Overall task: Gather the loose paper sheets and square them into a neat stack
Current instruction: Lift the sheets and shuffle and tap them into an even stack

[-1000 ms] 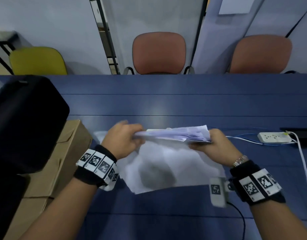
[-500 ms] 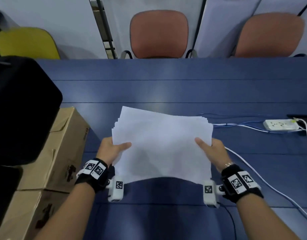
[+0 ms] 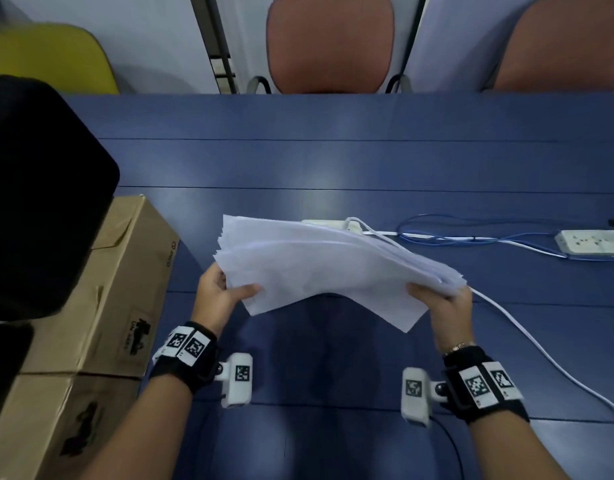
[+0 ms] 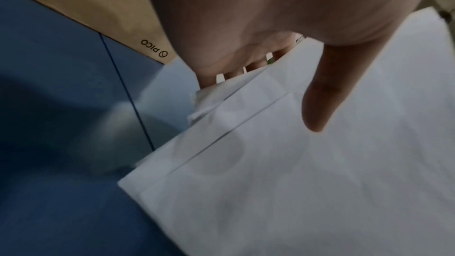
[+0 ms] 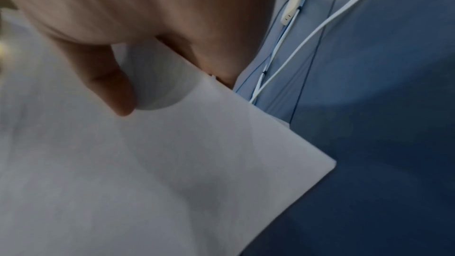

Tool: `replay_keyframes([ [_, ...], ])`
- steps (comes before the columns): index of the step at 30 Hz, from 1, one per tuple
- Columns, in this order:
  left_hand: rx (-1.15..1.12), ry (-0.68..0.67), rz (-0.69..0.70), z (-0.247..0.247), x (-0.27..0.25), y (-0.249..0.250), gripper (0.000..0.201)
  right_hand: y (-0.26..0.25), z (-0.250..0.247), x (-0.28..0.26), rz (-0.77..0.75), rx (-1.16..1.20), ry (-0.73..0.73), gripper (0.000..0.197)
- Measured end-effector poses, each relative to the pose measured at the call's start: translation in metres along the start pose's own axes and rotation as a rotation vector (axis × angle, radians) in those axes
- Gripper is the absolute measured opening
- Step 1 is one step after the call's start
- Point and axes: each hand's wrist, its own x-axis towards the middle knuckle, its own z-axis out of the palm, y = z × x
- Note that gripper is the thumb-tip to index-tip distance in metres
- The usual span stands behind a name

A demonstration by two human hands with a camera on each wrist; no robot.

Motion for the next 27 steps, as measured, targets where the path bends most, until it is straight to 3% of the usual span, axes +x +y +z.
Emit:
replay_keyframes([
  [5, 0.050, -0.047, -0.089, 0.001, 0.010, -0.019, 0.048, 0.006, -0.001, 0.008, 0.023, 0.001, 0.014, 0.041],
  [10, 0.235, -0.005, -0.288, -0.011, 0.018, -0.069, 0.012, 0.015, -0.008, 0.009, 0.059, 0.052, 0.010, 0.038],
  [13, 0.326, -0.057, -0.339, -0.017, 0.018, -0.080, 0.028, 0.022, -0.013, 0.012, 0.096, 0.063, 0.010, 0.033],
  [15, 0.351, -0.097, -0.283, -0.010, 0.011, -0.051, 0.027, 0.025, -0.016, 0.013, 0.122, 0.060, 0.000, 0.032],
  [19, 0.159, -0.212, -0.080, -0.006, 0.005, 0.005, 0.075, 0.024, -0.021, 0.018, 0.114, 0.036, -0.028, 0.031],
  [22, -0.004, -0.242, -0.028, -0.007, 0.004, 0.026, 0.073, 0.023, -0.019, 0.019, 0.077, 0.006, -0.012, 0.028],
  [24, -0.191, -0.233, -0.089, -0.006, 0.001, 0.025, 0.069, 0.025, -0.018, 0.018, 0.104, 0.010, 0.014, 0.024],
  [27, -0.433, -0.323, -0.170, -0.011, -0.002, 0.020, 0.063, 0.026, -0.014, 0.018, 0.148, 0.002, 0.067, 0.017],
])
